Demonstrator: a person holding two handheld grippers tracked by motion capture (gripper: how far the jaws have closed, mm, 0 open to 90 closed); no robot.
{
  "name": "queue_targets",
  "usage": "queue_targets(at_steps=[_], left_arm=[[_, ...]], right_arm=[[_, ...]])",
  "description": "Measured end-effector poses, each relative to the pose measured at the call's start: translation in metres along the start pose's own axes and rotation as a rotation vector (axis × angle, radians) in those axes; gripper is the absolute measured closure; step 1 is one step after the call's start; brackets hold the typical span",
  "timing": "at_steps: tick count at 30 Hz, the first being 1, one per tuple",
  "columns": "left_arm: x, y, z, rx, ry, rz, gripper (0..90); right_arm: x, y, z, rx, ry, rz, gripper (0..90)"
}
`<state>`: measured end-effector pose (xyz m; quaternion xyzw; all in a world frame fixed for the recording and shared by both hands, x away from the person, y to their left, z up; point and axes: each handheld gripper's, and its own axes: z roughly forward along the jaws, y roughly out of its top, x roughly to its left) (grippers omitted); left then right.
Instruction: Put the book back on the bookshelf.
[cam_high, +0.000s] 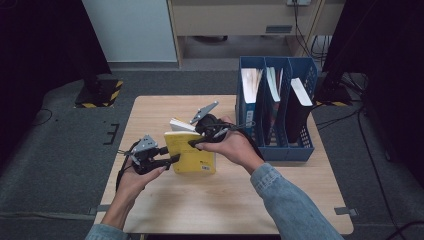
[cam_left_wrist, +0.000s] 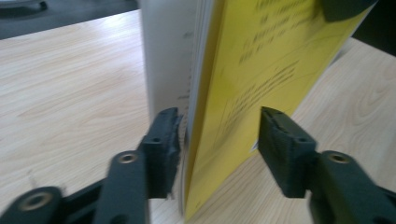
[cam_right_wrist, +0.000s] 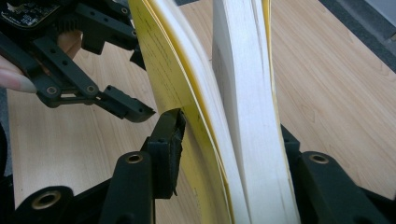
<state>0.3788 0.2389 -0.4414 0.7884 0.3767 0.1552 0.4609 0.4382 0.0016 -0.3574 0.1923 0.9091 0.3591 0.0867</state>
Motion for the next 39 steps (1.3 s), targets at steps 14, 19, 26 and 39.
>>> queue_targets(at_steps=[14,19,26,39], left_arm=[[0.028,-0.051,-0.017,0.081,0.162,-0.084,23.2],[0.034,-0.060,-0.012,0.173,0.236,-0.057,16.8],[0.040,-0.064,-0.009,0.222,0.255,-0.060,14.3],[0.050,-0.077,-0.006,0.345,0.301,-0.009,12.8]], right_arm=[[-0.001,-0.001,0.004,-0.005,-0.006,0.005,68.3],[-0.004,-0.002,0.005,-0.009,0.003,0.028,71.4],[-0.012,-0.005,0.004,-0.025,0.006,0.112,73.8],[-0.024,-0.007,-0.002,-0.062,0.001,0.245,74.4]])
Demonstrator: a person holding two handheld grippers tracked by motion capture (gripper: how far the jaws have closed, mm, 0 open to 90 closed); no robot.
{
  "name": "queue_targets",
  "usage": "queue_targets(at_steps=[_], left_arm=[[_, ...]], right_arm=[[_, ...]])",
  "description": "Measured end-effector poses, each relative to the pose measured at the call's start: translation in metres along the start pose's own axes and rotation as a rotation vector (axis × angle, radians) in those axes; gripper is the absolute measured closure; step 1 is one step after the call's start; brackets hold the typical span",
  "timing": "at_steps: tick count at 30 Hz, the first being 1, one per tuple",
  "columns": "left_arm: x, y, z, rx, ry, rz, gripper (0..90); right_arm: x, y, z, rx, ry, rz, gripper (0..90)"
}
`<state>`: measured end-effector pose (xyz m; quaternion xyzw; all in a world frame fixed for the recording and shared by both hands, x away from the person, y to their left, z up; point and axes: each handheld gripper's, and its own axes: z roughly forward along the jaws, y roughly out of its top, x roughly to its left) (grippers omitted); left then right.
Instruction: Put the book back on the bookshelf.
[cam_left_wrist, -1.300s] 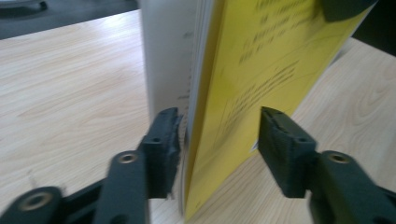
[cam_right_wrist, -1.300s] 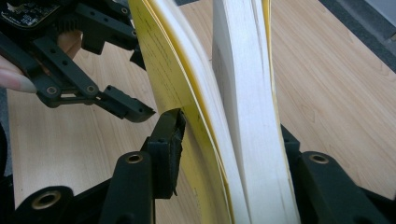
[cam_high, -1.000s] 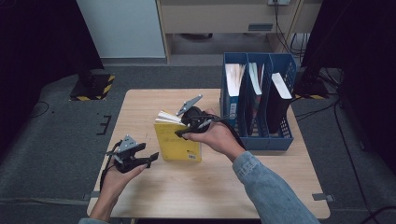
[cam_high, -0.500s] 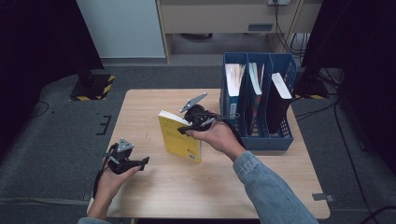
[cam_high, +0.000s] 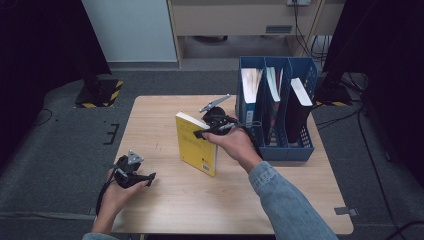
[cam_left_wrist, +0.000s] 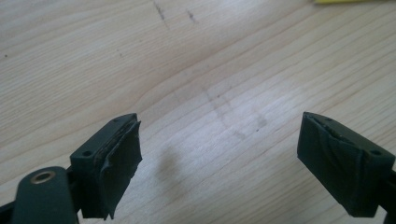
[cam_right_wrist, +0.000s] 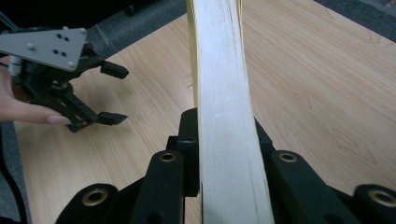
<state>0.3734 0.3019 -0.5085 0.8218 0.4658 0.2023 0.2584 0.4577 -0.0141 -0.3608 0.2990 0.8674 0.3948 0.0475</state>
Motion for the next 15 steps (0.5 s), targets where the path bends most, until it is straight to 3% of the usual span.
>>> queue_targets(at_steps=[8,11,15], left_arm=[[0.002,-0.004,0.005,0.032,-0.009,-0.012,10.3],[0.000,-0.004,0.006,0.024,-0.033,-0.006,9.4],[0.000,-0.004,0.006,0.022,-0.036,-0.018,8.3]], right_arm=[[0.004,-0.001,-0.016,-0.018,0.015,0.024,74.4],[0.002,-0.005,-0.023,-0.020,0.016,0.036,74.4],[-0.001,-0.013,-0.033,-0.043,0.023,0.055,74.4]])
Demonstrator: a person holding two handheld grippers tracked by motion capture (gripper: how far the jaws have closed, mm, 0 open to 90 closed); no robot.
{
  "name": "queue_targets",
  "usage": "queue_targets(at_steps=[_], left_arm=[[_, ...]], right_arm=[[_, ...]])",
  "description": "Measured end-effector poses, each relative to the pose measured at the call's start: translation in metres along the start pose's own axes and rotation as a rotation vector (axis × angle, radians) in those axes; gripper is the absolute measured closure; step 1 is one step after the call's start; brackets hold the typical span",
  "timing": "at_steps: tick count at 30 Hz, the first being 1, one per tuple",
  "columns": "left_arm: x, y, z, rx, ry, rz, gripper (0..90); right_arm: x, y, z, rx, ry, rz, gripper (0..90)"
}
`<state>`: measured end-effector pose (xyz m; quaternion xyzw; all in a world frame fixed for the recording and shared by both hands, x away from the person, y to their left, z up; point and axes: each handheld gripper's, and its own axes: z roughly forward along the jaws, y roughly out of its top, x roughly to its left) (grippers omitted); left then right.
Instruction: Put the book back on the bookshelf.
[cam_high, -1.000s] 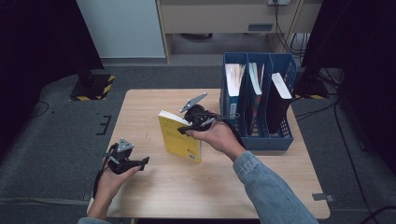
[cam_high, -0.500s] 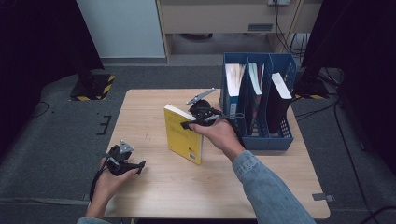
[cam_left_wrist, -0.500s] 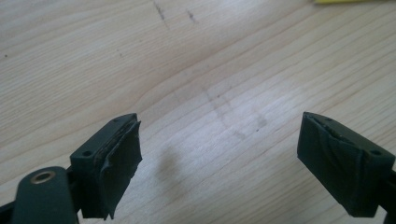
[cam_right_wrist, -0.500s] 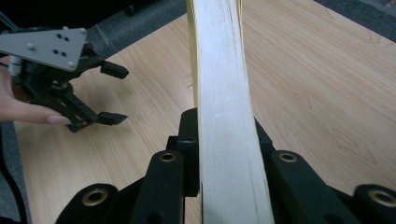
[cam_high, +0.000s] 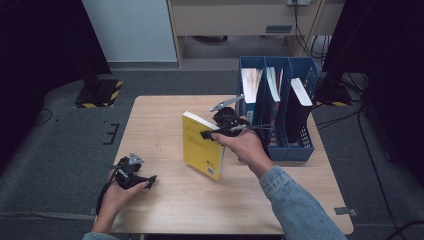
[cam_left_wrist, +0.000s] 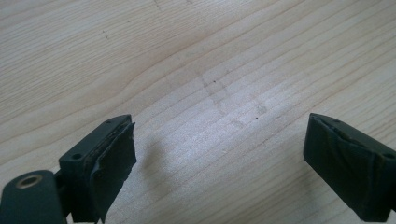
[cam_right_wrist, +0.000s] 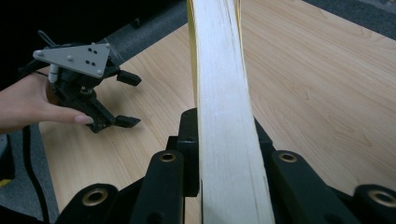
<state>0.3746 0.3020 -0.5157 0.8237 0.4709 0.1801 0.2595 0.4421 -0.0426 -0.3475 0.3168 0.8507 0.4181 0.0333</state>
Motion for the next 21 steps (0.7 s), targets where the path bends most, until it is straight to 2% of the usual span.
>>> queue_targets(at_steps=[5,21], left_arm=[[-0.001,-0.003,0.004,0.029,-0.005,0.013,6.4],[0.001,-0.005,0.005,0.014,-0.020,-0.023,4.3]], right_arm=[[-0.003,-0.007,-0.010,-0.006,-0.007,0.018,74.4],[-0.015,-0.025,-0.037,-0.035,-0.026,0.045,74.3]])
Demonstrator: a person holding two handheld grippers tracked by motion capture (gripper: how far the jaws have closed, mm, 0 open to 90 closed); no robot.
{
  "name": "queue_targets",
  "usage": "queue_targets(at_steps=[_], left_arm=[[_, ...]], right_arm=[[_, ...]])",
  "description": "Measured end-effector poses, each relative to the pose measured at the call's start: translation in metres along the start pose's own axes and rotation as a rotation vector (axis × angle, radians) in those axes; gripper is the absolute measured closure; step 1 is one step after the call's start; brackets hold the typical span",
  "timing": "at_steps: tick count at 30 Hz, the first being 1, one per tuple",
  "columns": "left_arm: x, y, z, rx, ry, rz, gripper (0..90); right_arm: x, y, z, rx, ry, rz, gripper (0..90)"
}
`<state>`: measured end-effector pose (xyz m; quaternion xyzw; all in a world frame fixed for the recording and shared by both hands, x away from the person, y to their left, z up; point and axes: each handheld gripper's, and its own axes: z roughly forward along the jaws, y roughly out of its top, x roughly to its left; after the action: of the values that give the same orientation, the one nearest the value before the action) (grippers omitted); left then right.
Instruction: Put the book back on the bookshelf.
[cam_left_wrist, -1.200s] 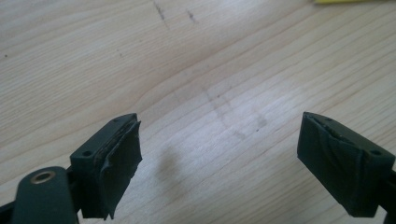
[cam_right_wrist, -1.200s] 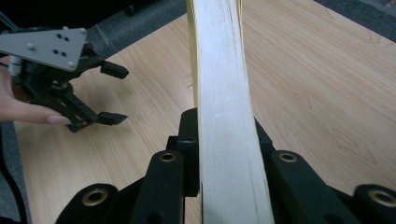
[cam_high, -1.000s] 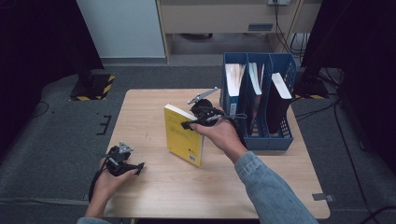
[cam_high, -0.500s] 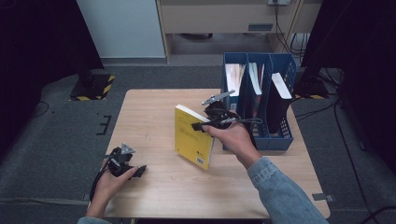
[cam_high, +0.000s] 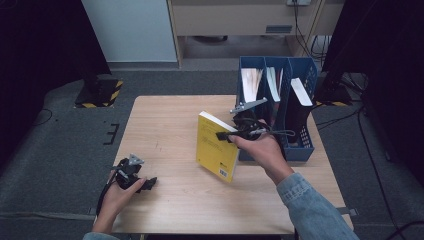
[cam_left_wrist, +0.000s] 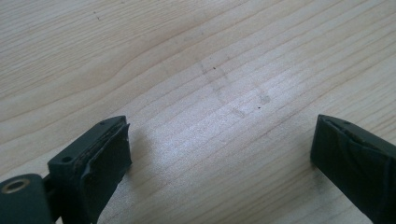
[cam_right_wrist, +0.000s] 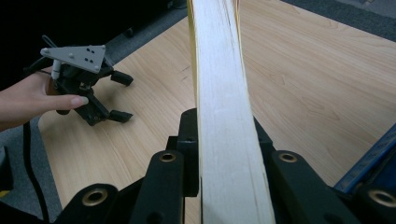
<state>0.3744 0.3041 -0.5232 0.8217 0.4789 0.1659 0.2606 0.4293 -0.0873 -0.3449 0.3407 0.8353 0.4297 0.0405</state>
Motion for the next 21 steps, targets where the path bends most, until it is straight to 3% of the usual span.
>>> queue_targets(at_steps=[21], left_arm=[[-0.001,-0.004,0.002,-0.031,-0.007,-0.032,1.9]], right_arm=[[-0.012,-0.027,-0.026,-0.022,-0.023,0.031,74.3]])
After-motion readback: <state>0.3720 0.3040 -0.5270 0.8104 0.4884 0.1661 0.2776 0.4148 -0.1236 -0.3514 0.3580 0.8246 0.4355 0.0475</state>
